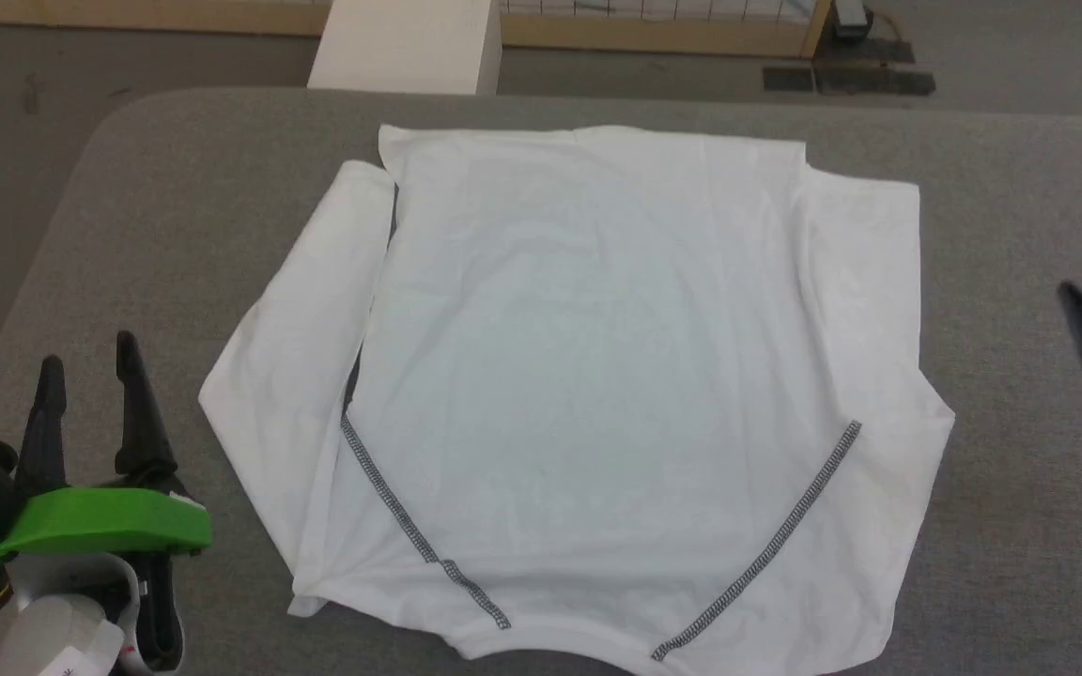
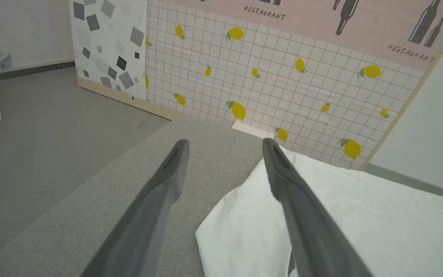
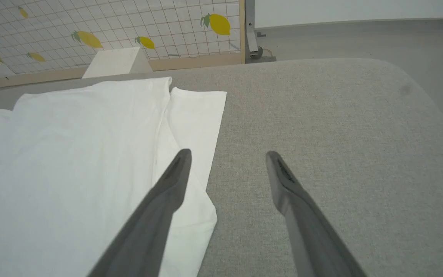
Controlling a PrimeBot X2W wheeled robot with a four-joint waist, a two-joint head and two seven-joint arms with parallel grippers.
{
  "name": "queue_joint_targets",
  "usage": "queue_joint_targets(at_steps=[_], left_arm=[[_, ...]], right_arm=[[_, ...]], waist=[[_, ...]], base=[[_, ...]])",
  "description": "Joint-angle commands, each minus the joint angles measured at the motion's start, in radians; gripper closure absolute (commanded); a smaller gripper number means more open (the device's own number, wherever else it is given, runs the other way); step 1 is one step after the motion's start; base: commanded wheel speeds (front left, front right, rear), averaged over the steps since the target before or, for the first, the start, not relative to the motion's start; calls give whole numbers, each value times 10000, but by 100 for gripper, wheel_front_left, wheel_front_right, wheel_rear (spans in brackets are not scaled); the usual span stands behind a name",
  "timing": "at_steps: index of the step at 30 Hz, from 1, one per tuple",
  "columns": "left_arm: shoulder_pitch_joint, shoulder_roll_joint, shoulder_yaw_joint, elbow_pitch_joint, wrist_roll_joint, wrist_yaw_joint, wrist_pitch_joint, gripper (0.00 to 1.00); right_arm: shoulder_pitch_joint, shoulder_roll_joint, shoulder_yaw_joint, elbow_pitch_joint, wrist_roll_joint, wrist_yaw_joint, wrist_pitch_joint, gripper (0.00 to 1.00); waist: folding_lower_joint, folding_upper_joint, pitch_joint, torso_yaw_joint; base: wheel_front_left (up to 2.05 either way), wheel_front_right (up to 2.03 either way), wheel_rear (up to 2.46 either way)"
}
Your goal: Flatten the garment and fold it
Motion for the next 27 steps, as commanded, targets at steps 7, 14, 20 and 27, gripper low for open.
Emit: queue_joint_targets(at_steps=[7,14,20,27], left_arm=[[-910,-241,61,-220,1023,-622,-772,0],[-1335,-1038,627,-1153,2045,-1349,-784,0],[-1438,-1720,1101,-1465,2515,-1895,-786,0],[-1682,-2176,1461,-1563,2683,-2290,-786,0]], right_arm=[[-3091,18,-423,1858,-558,-13,-235,0],[-5534,-89,-629,3656,-1805,-13,349,0],[-6619,-267,-553,4544,-2849,-13,769,0],[-7085,-412,-543,5044,-3333,-13,693,0]], waist=[[0,-1,2165,88],[0,-1,3506,407],[0,-1,4254,736],[0,-1,4758,1063]], base=[[0,0,0],[0,0,0],[0,0,0],[0,0,0]])
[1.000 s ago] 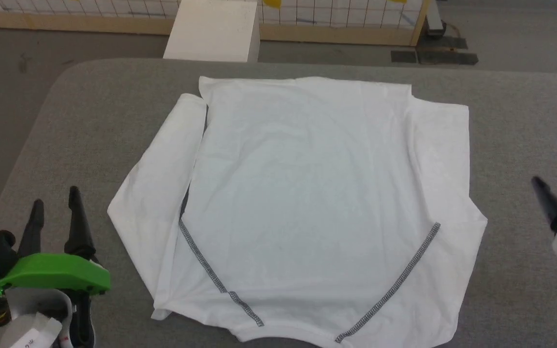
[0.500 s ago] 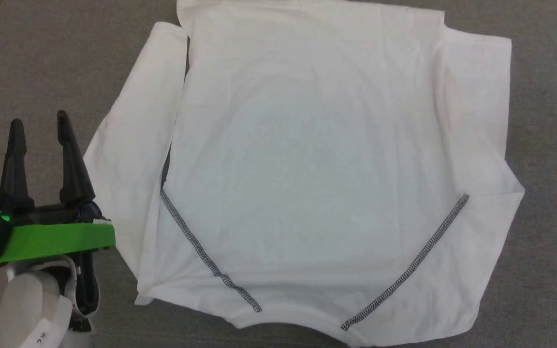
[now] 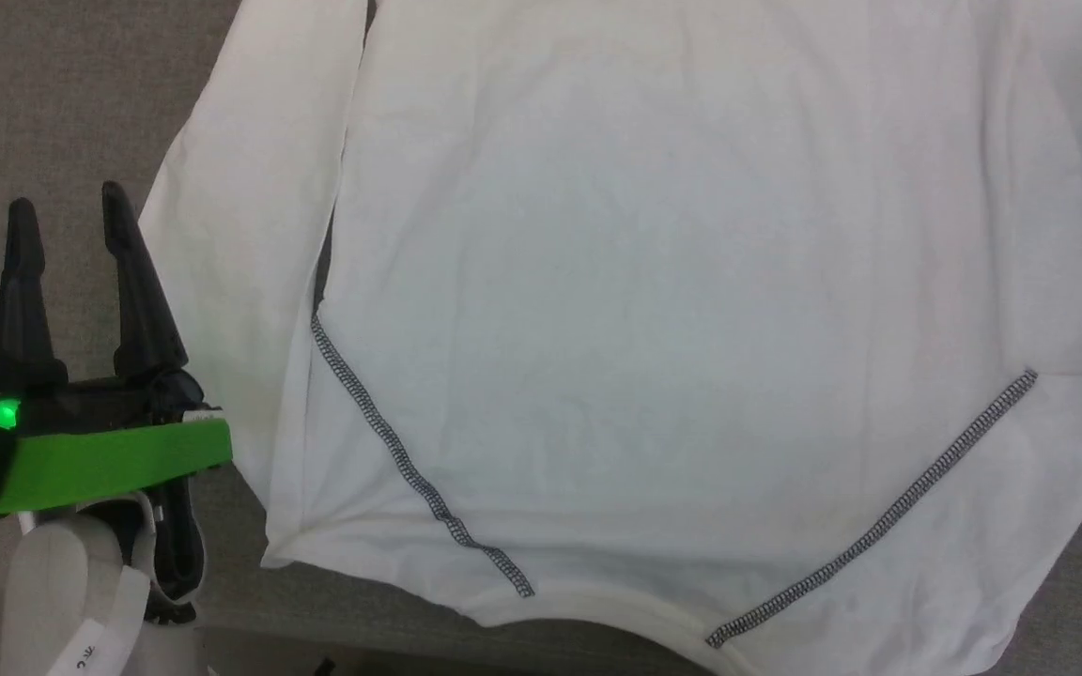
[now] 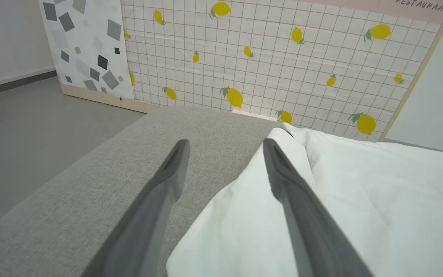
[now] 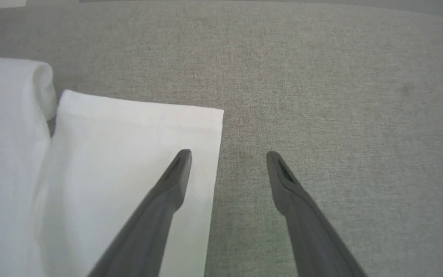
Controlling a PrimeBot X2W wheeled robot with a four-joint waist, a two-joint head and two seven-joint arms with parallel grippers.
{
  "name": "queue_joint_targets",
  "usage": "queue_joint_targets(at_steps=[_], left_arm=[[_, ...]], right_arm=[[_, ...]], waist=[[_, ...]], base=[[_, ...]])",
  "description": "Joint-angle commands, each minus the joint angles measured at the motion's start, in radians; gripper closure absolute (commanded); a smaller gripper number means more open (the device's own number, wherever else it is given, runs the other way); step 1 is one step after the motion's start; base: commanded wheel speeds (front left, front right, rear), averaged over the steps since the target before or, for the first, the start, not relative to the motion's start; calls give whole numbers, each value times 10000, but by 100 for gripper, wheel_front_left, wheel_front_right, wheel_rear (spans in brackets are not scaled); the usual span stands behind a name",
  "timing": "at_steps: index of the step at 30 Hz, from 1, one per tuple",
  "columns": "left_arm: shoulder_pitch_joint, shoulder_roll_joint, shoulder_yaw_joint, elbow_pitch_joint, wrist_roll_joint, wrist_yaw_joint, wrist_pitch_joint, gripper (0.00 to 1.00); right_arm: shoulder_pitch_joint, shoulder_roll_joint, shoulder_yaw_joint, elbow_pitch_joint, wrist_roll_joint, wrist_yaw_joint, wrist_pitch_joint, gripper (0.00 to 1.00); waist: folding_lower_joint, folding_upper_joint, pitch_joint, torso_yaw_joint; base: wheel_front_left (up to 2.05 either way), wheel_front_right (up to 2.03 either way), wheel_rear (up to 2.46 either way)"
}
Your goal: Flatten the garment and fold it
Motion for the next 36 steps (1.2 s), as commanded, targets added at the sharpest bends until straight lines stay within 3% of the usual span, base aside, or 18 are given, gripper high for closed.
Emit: queue_joint_targets(at_steps=[1,7,8,9,10,20,26,36], left_arm=[[-177,-64,68,-50,72,-75,-37,0],[-229,-189,192,36,188,-257,-37,0],[-248,-200,210,63,202,-277,-37,0],[-264,-208,219,83,212,-291,-37,0],[-286,-215,210,120,223,-307,-37,0],[-218,-240,160,615,285,-400,-37,0],[203,-243,198,873,215,-416,-37,0],[1214,-244,436,893,202,-322,-37,0]], right_arm=[[-156,-41,39,85,-58,-13,-61,0],[-149,-187,382,633,93,-13,1,0],[-132,-212,404,734,174,-13,112,8],[-126,-243,416,764,227,-13,142,60],[-117,-268,387,789,317,-13,169,100],[6,-532,31,254,1014,-13,-571,100],[1396,-1428,-327,-124,1772,-13,-860,100],[4008,-2300,-1813,-384,2090,-13,-844,100]], waist=[[-3,0,405,353],[-3,0,514,430],[-3,0,505,429],[-3,0,493,429],[-3,0,461,427],[-3,0,-898,149],[-3,0,-2372,-213],[-3,0,-3953,-702]], base=[[0,0,0],[0,0,0],[0,0,0],[0,0,0],[0,0,0],[0,0,0],[0,0,0],[0,0,0]])
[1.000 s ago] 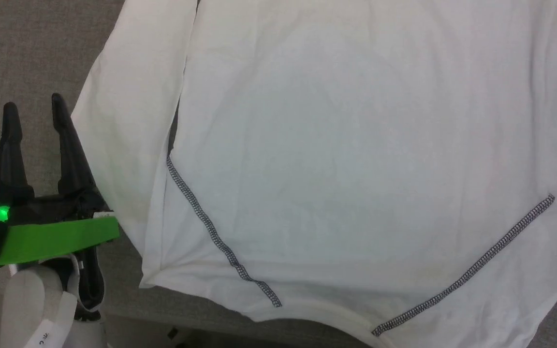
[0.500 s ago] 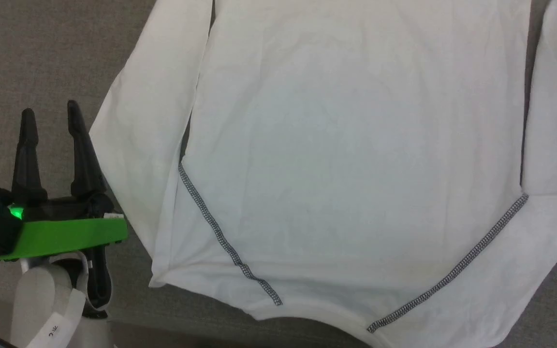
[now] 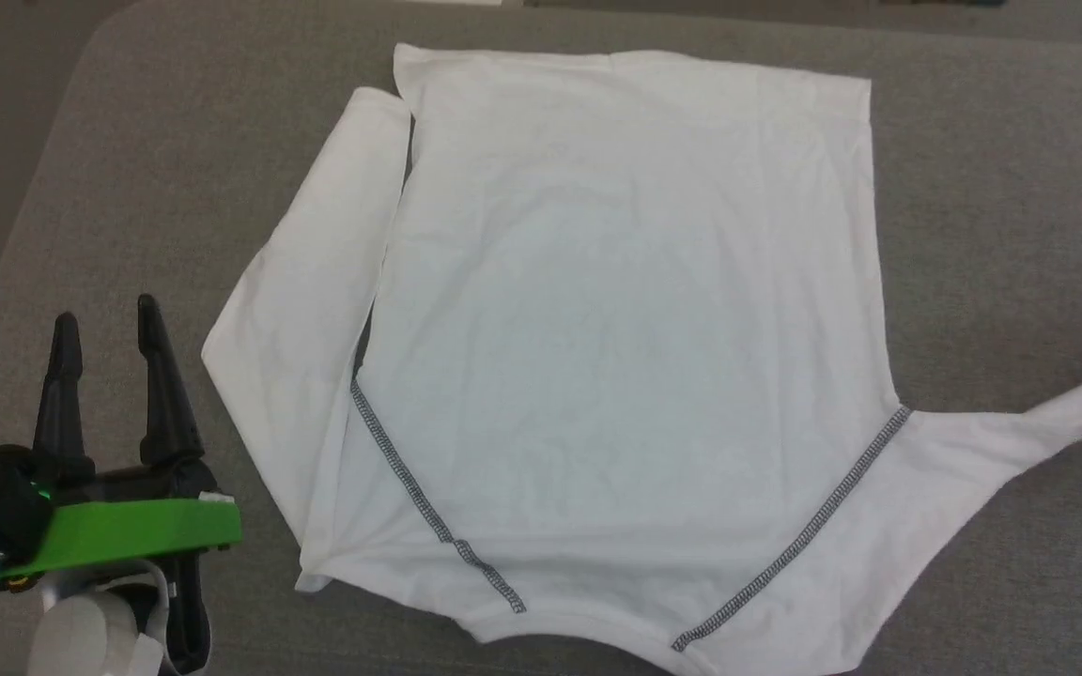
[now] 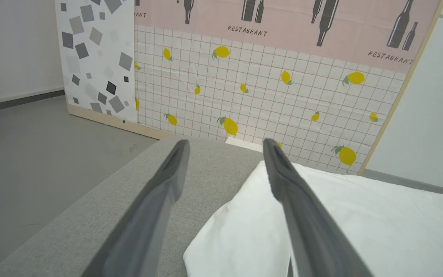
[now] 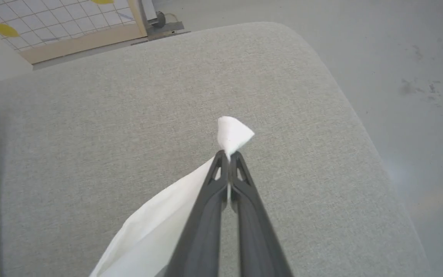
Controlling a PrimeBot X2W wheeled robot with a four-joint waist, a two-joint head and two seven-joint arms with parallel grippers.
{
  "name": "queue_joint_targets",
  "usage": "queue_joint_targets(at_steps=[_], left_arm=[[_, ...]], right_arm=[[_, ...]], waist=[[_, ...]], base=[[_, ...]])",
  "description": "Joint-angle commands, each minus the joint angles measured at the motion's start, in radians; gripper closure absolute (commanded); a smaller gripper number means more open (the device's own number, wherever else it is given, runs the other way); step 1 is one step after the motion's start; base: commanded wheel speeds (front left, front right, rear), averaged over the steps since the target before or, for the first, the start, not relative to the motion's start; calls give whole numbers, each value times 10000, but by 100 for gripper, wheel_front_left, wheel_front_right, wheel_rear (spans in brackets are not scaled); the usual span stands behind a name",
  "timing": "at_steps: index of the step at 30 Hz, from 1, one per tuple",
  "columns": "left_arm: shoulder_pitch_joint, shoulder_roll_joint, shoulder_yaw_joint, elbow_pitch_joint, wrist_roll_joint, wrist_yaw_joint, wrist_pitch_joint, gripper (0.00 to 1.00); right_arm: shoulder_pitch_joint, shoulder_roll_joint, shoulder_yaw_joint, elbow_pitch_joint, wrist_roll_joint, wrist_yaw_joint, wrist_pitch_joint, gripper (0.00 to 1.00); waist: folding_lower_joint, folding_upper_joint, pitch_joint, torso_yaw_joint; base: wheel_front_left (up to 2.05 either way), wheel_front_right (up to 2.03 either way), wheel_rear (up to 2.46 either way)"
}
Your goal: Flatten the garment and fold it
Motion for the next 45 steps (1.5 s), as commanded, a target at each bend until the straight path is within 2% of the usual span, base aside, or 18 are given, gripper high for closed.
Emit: queue_joint_targets(at_steps=[1,5,11,19,22,23,27,32,37,45], left_arm=[[198,-29,42,-34,14,60,-37,0],[551,-29,70,-84,-59,149,-38,0],[923,-29,-17,-107,-115,265,-38,0],[1121,-29,-172,-130,-173,356,-38,0],[1088,-29,-242,-125,-183,354,-38,0],[1039,-29,-307,-126,-205,342,-38,0],[1014,-30,-360,-127,-255,321,-38,0],[938,-30,-440,-85,-332,324,-38,0],[778,-30,-587,-27,-424,313,-38,0],[620,-30,-729,76,-579,356,-38,0]], right_arm=[[309,-68,-161,-161,-7,-13,-76,100],[1009,-135,-221,-678,176,-13,-168,100],[2041,-20,1155,-2187,1229,-13,-273,100],[2311,773,4522,-4471,2793,-13,5,100],[2081,1436,5863,-4929,2877,-13,129,100],[1845,2035,6969,-4984,2978,-13,167,100],[1382,2830,8285,-4403,3122,-13,-89,100],[727,3743,9827,-3075,3431,-13,-735,100],[54,4065,10999,-1648,3754,-13,-1453,100],[-773,4110,12716,-90,5004,-13,-2488,100]], waist=[[1,-1,-921,-414],[1,-1,-1264,-416],[1,-1,-1677,-401],[1,-1,-1958,-470],[1,-1,-1946,-438],[1,-1,-1893,-351],[1,-1,-1774,-179],[1,-1,-1579,140],[1,-1,-1317,547],[1,-1,-945,1057]], base=[[0,0,0],[0,0,0],[0,0,0],[0,0,0],[0,0,0],[0,0,0],[0,0,0],[0,0,0],[0,0,0],[0,0,0]])
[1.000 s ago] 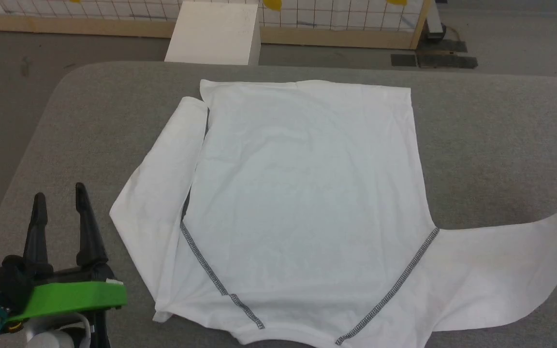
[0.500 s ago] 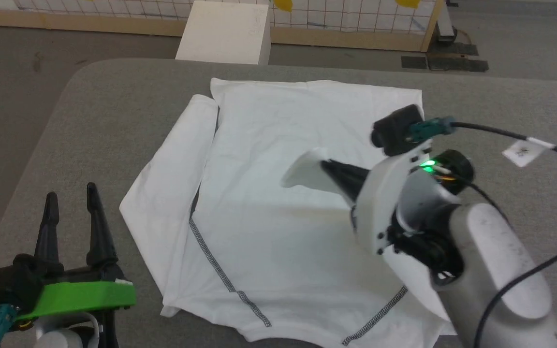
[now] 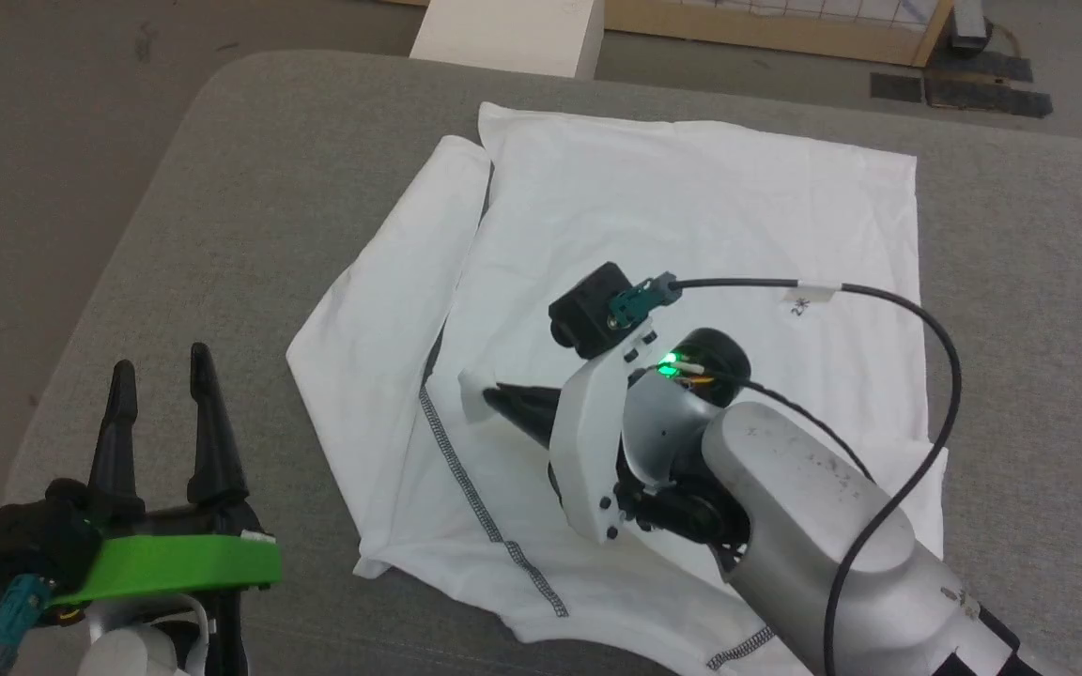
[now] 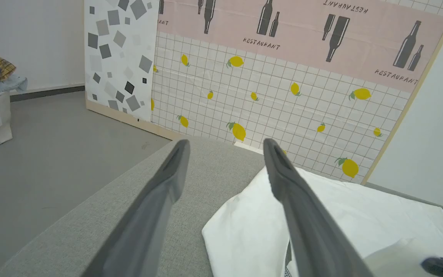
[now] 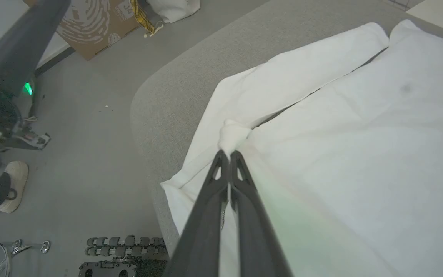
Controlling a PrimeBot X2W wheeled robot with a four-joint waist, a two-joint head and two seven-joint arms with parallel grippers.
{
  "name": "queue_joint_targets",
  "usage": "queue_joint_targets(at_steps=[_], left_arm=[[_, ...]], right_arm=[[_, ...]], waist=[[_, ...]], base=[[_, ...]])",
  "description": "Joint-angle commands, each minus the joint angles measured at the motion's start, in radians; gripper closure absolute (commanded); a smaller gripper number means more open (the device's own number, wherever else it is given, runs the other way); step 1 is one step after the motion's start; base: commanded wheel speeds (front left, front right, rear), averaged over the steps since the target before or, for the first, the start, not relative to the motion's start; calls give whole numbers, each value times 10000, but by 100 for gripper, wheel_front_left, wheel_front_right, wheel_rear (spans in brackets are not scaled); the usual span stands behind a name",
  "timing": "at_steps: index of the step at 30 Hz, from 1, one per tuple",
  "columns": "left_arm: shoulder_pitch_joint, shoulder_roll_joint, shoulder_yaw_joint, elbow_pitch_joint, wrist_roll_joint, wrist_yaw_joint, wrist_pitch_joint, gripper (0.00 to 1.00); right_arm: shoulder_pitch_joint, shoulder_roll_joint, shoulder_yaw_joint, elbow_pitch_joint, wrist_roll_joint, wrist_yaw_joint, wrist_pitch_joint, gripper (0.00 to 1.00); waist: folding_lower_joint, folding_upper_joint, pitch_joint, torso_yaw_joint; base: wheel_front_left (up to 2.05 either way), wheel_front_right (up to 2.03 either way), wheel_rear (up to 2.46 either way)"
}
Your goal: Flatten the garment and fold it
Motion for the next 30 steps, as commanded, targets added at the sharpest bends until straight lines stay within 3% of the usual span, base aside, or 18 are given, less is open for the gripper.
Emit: queue_joint_targets(at_steps=[1,5,6,7,12,17,19,23,30], left_arm=[[-159,-22,-27,42,-135,17,-36,0],[-205,-22,-72,64,-141,41,-36,0],[-222,-22,-85,68,-143,45,-36,0],[-243,-22,-90,78,-146,50,-36,0],[-302,-22,-78,168,-127,43,-36,0],[-273,-22,-19,284,-69,25,-36,0],[-234,-22,19,326,-36,15,-36,0],[-185,-22,17,417,28,-25,-36,0],[-137,-22,-9,584,94,-104,-36,0]], right_arm=[[-120,9,257,301,182,-11,-171,100],[-138,10,965,1057,639,-11,-544,100],[-158,11,1126,1209,755,-11,-666,71],[-173,11,1273,1323,928,-11,-755,0],[-505,11,1444,1250,1979,-11,-1293,0],[-1086,12,630,1096,2373,-11,-2361,0],[-1229,-37,40,1231,2070,-11,-2807,0],[-1121,-729,-1477,1393,1123,-11,-3813,0],[412,-1595,-4869,924,-829,-11,-4918,0]], waist=[[1,0,203,218],[1,0,346,296],[1,0,387,302],[1,0,410,299],[1,0,433,154],[1,0,217,-172],[1,0,88,-328],[1,0,-141,-583],[1,0,-337,-991]], base=[[0,0,0],[0,0,0],[0,0,0],[0,0,0],[0,0,0],[0,0,0],[0,0,0],[0,0,0],[0,0,0]])
